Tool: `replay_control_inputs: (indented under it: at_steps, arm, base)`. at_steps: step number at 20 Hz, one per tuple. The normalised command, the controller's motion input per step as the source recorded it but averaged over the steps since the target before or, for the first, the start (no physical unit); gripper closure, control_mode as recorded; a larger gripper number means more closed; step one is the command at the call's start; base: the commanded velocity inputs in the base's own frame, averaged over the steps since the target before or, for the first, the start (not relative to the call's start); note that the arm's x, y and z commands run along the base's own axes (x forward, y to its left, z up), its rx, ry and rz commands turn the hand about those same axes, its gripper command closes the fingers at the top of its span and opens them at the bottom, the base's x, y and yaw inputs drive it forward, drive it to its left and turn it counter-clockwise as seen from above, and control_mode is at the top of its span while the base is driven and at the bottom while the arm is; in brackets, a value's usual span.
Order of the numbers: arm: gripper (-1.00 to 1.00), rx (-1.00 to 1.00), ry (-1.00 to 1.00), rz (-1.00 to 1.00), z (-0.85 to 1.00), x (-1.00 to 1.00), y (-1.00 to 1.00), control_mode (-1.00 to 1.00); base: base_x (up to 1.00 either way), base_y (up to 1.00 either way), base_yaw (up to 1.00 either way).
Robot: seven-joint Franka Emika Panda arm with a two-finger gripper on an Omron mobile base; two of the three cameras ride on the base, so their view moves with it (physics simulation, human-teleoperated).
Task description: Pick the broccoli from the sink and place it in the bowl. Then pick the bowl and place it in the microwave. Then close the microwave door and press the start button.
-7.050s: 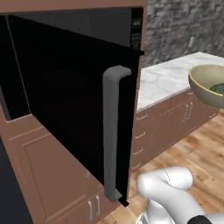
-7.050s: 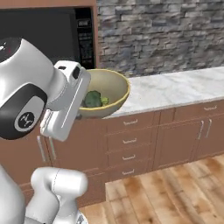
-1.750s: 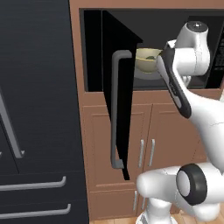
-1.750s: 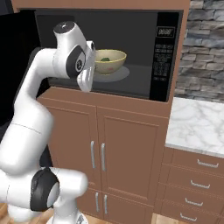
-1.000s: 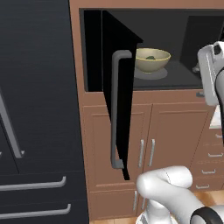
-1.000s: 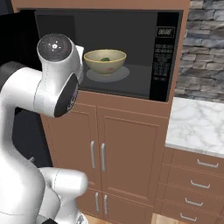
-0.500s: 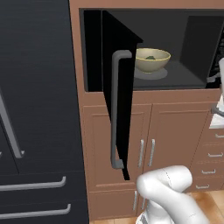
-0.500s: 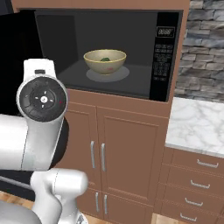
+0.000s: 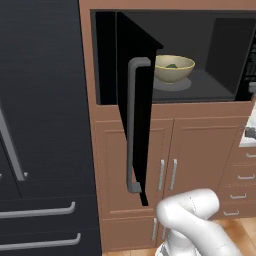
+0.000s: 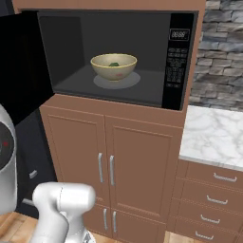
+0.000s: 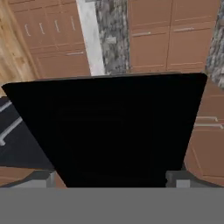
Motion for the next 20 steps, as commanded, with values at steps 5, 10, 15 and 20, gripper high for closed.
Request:
replay_control_inputs:
  at_steps: [5,10,15,20]
  arm:
    - [-1.0,0.0,0.0,0.33,-0.2,-0.78,0.57,-1.0]
    - [-1.0,-0.02,-0.01,0.12,-0.12,-0.47,0.63,-1.0]
    - [-1.0,0.0,0.01,0.03,-0.11,-0.13,0.53,-1.0]
    - [-1.0,-0.04,0.01,0.0,-0.33,0.0,0.59,-1.0]
  base:
    - [0.0,0.0,0.0]
    - [0.0,0.0,0.0]
    - [0.0,0.0,0.0]
    - [0.0,0.0,0.0]
